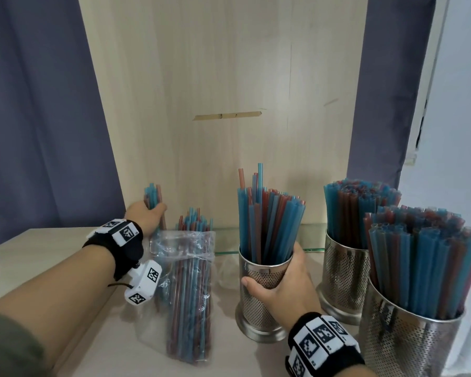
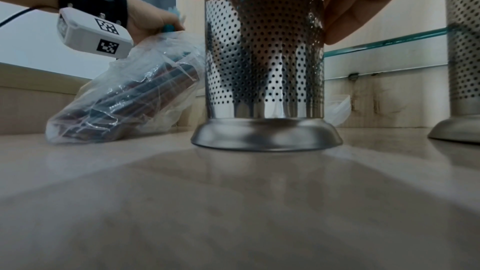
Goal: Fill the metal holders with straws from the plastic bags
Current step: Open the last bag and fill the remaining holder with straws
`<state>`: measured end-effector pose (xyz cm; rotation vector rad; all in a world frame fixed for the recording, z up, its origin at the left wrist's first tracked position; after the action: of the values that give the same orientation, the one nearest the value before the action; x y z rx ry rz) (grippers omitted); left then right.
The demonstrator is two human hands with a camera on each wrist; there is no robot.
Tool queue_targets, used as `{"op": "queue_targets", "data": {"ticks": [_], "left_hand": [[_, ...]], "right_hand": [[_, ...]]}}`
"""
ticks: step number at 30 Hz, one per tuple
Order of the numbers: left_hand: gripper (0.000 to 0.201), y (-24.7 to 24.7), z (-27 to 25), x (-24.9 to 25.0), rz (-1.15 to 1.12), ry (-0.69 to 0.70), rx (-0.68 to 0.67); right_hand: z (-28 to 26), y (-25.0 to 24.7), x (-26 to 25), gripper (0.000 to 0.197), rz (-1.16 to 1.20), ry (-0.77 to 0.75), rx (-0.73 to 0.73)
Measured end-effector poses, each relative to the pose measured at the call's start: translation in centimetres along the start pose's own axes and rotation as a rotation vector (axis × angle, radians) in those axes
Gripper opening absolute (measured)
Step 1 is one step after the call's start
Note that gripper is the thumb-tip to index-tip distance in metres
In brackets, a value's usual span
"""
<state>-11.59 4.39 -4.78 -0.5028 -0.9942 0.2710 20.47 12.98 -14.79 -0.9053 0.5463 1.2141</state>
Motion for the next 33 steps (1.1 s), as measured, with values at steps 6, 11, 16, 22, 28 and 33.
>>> {"op": "queue_targets", "data": {"ticks": [6,11,16,22,28,33], "left_hand": [[0.022,-3.0,1.8,2.7,-0.605,-0.005,0.131],[0.019,-8.6,2.4,7.0,-0.772,0.122,0.297],[0.01,-14.6,1.8,11.8,-1.016,0.211,0.365],[0.021,-17.2,-3.0,16.7,-1.291,0.152,0.191],[0.035,-12.9,-8.4,18.4,-1.378,-0.016,-0.032],[0.037,-8.7,-11.1,18.1,-1.302,-0.018,0.011]], "right_hand": [[0.0,0.0,-0.2,0.101,0.011,-0.011,0.015],[0.0,-0.1,-0.3,0.099,0.024,-0.024,0.015],[0.0,0.0,-0.3,0.101,0.034,-0.021,0.012],[-0.1,-0.1,-0.5,0.098,0.046,-0.017,0.012],[0.0,0.2,0.1,0.107,0.031,0.02,0.001],[-0.1,0.1,0.0,0.106,0.017,0.035,-0.004]]}}
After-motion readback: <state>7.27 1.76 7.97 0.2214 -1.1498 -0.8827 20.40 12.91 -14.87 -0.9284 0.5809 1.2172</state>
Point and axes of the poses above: each hand's wrist, its own z-axis towards the middle knuckle, its own y-axis out of the palm, x = y × z, the point moved 5 cm from there along z, towards the middle knuckle, and after that the axes turned 15 degrees about x, right-handed, at the moved point
